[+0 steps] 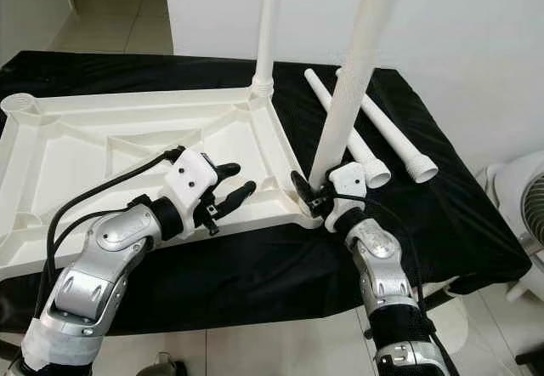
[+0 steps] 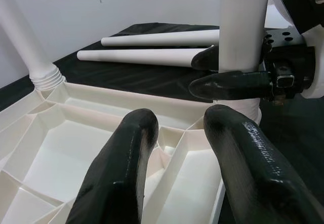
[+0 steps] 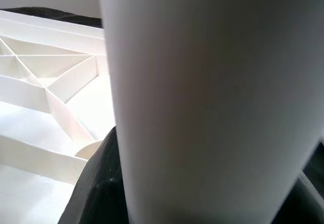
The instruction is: Building children table
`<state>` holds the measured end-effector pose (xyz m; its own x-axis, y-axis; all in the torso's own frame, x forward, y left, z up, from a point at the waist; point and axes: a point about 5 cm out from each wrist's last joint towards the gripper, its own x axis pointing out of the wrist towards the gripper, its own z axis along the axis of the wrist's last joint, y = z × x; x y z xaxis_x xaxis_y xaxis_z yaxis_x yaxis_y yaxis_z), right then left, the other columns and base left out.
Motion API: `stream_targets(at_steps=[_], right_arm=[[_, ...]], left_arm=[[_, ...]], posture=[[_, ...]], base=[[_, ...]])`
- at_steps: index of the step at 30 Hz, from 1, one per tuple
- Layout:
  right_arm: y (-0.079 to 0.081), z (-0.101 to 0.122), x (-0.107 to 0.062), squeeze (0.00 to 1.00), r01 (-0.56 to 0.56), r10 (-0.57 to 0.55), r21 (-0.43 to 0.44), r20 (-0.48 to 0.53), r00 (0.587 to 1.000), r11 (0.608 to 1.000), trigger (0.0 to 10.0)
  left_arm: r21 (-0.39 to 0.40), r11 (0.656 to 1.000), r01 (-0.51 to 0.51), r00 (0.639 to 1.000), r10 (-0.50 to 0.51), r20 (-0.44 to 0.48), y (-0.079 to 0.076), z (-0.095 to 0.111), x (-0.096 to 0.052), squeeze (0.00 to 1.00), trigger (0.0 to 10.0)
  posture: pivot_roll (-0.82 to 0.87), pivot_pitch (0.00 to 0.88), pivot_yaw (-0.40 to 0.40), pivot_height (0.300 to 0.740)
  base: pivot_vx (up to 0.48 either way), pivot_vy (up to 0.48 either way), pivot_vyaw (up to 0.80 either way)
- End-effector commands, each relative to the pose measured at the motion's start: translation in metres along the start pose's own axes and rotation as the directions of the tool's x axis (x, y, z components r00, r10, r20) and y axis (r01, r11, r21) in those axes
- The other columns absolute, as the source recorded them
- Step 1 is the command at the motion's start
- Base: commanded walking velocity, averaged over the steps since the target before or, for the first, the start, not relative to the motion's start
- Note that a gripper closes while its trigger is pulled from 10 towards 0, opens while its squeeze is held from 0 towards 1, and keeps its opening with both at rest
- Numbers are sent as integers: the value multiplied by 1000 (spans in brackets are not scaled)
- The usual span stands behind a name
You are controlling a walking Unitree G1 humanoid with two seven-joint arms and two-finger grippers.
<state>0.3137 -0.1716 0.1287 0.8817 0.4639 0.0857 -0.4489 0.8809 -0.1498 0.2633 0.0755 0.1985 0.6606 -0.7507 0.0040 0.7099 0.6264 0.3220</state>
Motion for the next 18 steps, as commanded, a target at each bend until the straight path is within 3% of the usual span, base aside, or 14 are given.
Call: stream_targets(at_steps=[1,9,18], right_arm=[[1,-47,-21,0,46,-24,91,-235,972,995,10000],[-1,-50,-23,0,67,-38,109,-248,968,992,10000],[-3,-54,-28,0,142,-92,194,-246,965,971,10000]], left_arm=[[-4,999,-38,999,38,11,1,4,0,0,10000],[-3,999,-43,999,43,12,2,5,-1,0,10000],[-5,999,-43,999,43,11,2,5,-2,0,10000]], posture=[[109,97,-55,740],[111,99,-58,740],[111,100,-55,740]], base=[[0,0,0],[0,0,0],[0,0,0]])
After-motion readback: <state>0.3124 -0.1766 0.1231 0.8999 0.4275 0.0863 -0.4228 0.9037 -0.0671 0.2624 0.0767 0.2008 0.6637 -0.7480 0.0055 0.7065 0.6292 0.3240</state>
